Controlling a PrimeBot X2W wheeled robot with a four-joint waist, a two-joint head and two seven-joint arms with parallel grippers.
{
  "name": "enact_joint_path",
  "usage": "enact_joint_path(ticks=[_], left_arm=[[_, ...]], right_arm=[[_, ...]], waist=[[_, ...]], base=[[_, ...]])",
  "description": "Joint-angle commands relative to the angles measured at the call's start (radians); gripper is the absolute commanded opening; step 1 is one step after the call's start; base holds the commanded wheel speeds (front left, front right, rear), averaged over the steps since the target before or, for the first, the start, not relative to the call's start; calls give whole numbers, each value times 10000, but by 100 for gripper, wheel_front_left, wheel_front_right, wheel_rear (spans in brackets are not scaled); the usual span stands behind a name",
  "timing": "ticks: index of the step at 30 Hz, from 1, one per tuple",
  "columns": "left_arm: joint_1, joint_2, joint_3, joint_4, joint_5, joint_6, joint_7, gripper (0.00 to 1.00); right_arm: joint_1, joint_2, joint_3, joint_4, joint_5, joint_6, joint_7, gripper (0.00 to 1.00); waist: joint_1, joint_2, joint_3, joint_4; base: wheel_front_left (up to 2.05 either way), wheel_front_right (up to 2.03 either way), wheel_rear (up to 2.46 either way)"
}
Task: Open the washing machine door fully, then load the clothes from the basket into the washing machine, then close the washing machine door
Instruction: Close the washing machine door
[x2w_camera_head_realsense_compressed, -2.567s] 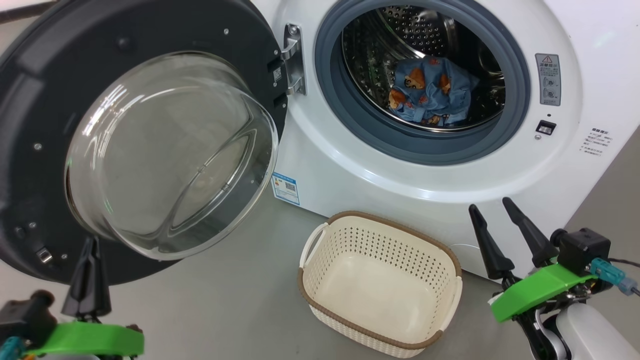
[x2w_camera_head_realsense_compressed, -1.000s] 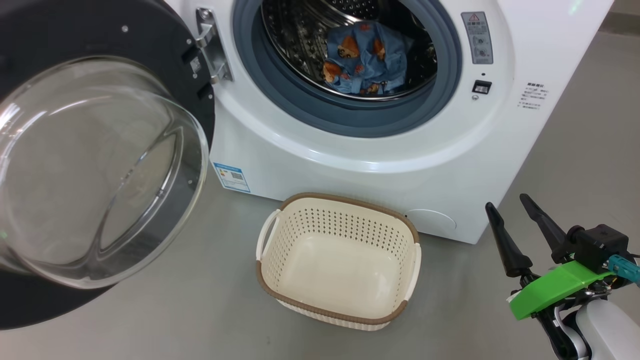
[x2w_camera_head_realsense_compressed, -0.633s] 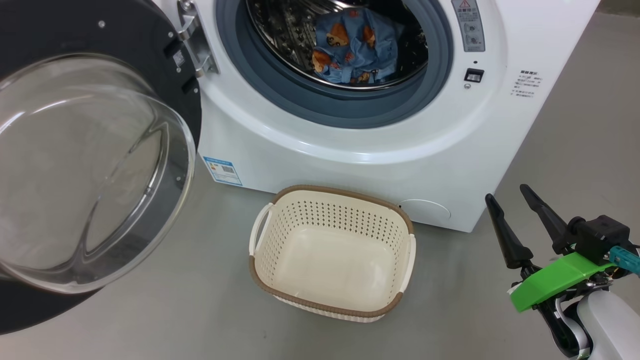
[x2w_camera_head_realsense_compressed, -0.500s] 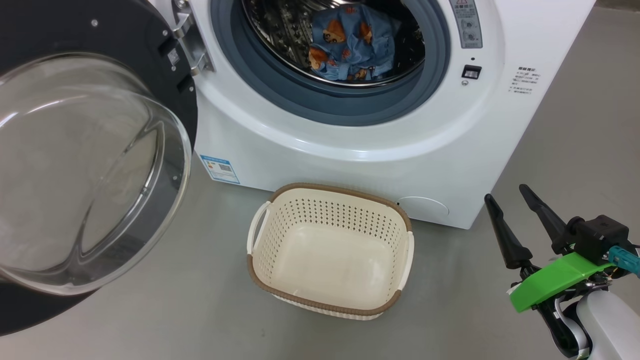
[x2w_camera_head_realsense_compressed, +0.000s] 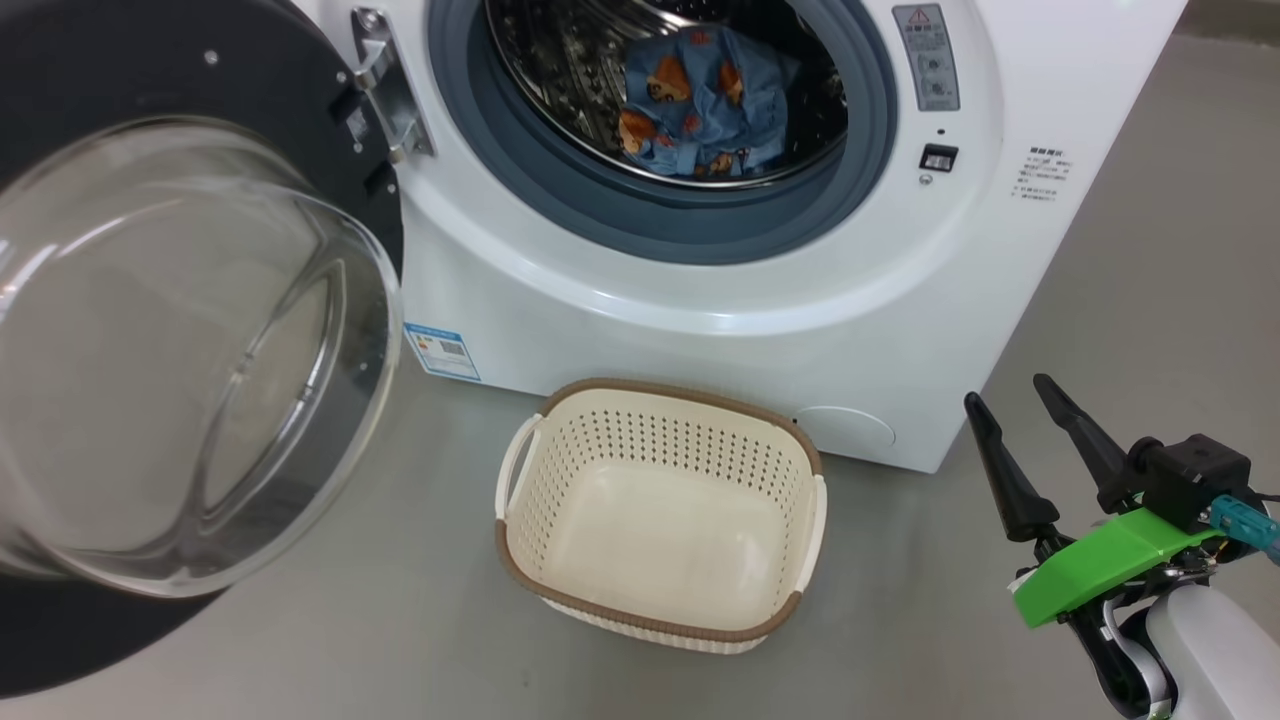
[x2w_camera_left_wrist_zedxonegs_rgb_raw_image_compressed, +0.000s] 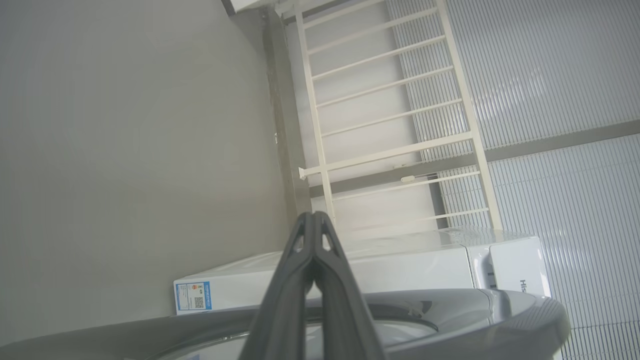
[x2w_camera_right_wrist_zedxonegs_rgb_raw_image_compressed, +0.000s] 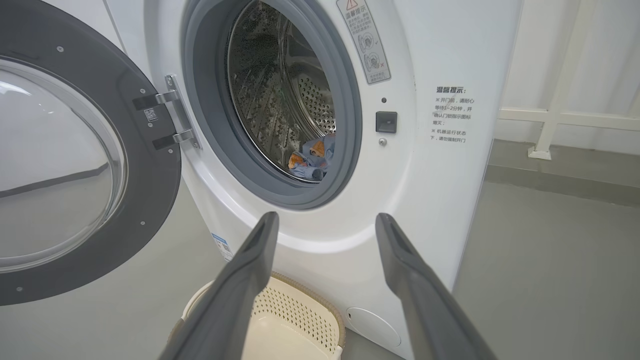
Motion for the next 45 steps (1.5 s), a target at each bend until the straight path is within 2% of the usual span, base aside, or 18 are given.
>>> enact_joint_path(ticks=[1,7,10,16,21,22,30,36,40,45], left_arm=[[155,308,-244,-446,59,-73,689,0],[799,185,-788,-1383,-45,-61,2436,0],[1096,62,-1061,-1991,-151,142,3282,0],[1732,-229,-1424,-3674,-485,763,4632,0],[2335,-677,-1549,-5500,-1007,1594,5502,0],[2335,-677,-1549,-5500,-1007,1594,5502,0],[3165,-1489,-1857,-8598,-1621,3039,6191,0],[3464,-1987,-2215,-10374,-1791,3725,6320,0],[3540,-2226,-2377,-11120,-1795,4016,6256,0],[3476,-2466,-2614,-11441,-1682,4107,6114,0]], right_arm=[[48,-32,74,-183,10,46,-82,100],[285,153,-2,-183,58,46,-82,100],[381,253,-2,-166,82,46,-82,100],[449,414,27,-132,98,46,-82,100],[562,488,-73,-178,121,46,-82,100],[562,488,-73,-178,121,46,-82,100],[647,690,-210,-225,97,46,-82,100],[618,816,-320,-268,61,46,-82,100],[628,865,-418,-274,41,46,-82,100],[640,963,-496,-297,5,46,-82,100]], waist=[[0,-1,-163,78],[0,-1,-532,290],[0,-1,-688,387],[0,-1,-845,447],[0,-1,-908,400],[0,-1,-908,400],[0,-1,-935,124],[0,-1,-911,-339],[0,-1,-865,-741],[0,-1,-822,-1336]], base=[[0,0,0],[0,0,0],[0,0,0],[0,0,0],[0,0,0],[0,0,0],[0,0,0],[0,0,0],[0,0,0],[0,0,0]])
